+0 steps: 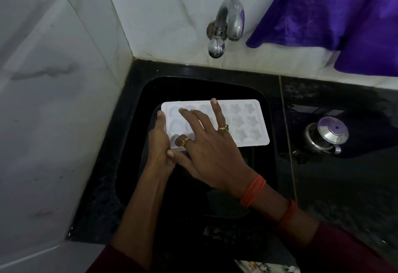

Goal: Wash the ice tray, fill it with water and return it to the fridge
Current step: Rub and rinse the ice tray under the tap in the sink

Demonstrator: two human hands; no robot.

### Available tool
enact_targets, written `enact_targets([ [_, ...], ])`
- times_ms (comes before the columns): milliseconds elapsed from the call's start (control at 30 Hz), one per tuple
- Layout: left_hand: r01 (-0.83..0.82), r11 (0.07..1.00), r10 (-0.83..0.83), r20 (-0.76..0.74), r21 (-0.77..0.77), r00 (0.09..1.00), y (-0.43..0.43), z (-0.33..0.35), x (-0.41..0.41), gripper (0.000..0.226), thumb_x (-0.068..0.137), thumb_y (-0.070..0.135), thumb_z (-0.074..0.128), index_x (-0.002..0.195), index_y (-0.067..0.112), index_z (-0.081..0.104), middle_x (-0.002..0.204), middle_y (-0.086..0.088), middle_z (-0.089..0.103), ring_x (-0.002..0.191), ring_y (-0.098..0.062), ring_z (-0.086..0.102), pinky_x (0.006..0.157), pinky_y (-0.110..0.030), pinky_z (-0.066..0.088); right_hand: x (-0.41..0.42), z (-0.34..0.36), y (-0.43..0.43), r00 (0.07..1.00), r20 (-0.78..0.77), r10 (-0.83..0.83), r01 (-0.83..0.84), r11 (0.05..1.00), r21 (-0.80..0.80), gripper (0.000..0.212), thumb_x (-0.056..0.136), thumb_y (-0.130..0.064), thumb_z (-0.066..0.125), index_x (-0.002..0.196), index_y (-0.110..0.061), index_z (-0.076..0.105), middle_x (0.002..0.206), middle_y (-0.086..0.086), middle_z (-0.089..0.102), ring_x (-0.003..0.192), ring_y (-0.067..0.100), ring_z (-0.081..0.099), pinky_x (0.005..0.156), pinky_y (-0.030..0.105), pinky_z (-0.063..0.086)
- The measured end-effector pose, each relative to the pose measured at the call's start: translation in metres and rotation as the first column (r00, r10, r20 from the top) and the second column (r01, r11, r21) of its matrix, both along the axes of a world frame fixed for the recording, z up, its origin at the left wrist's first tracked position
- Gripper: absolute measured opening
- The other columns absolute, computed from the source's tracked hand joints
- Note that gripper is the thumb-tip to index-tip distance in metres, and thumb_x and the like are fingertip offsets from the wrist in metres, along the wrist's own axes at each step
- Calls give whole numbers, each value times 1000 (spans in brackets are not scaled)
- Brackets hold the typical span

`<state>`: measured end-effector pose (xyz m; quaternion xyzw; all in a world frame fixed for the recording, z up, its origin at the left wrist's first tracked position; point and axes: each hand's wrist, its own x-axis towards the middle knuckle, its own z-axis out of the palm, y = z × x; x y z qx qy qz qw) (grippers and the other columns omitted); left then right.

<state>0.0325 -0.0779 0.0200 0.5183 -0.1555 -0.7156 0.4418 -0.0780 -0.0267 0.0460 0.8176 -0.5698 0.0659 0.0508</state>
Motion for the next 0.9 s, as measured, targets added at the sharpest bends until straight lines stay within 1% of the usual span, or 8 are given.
enact_targets([
  [67,3,1000,-3,-14,-9,1000,0,0,-1,44,103,52,38,105,18,66,89,-3,79,79,-20,76,61,-33,61,2,1,-1,1000,6,-1,1,1000,-10,56,103,-58,37,106,-20,78,154,16,48,139,32,48,126,56,-1],
  [133,-2,1000,2,-10,-11,1000,0,0,0,46,102,53,39,112,17,65,100,-7,77,87,-22,76,67,-36,62,3,1,-1,1000,6,1,-1,1000,-9,55,103,-57,37,109,-20,78,154,15,47,139,32,48,127,56,-2],
  [200,6,1000,-6,1,-24,1000,0,0,1,49,102,53,39,116,15,65,102,-8,77,89,-23,76,71,-36,62,4,2,-1,1000,12,6,-7,1000,2,51,103,-53,38,109,-20,77,156,15,46,139,31,47,126,57,-1],
  [300,4,1000,-4,16,-13,1000,0,1,2,49,102,52,38,114,13,66,95,-7,78,81,-21,76,64,-33,62,3,3,1,1000,6,26,-27,999,22,45,102,-47,38,110,-20,74,158,15,42,141,29,45,126,57,-4],
  [400,-20,999,19,39,29,999,-2,1,2,55,101,55,40,124,12,64,108,-11,75,86,-24,75,60,-32,61,2,4,3,999,8,49,-49,999,17,43,100,-44,39,112,-21,73,157,14,43,141,27,44,126,57,-5],
  [567,-31,999,29,30,39,999,-1,-6,2,58,99,57,43,126,10,64,116,-14,73,96,-28,74,68,-36,61,1,5,3,997,37,62,-61,998,-17,40,95,-41,45,103,-19,77,154,13,48,139,26,47,126,57,-6],
  [733,-39,999,38,31,32,999,-1,-7,-1,56,98,57,45,122,10,65,113,-15,73,101,-33,72,86,-47,58,-3,5,-1,998,21,58,-58,998,-6,37,93,-42,46,100,-25,78,156,12,46,141,27,45,125,57,-8],
  [900,-26,999,25,36,33,999,-2,-8,-1,63,97,61,44,128,9,62,120,-18,70,107,-36,69,91,-51,56,-6,3,-3,997,77,24,-20,999,-50,30,90,-38,53,94,-23,79,149,13,53,137,29,50,125,59,-3],
])
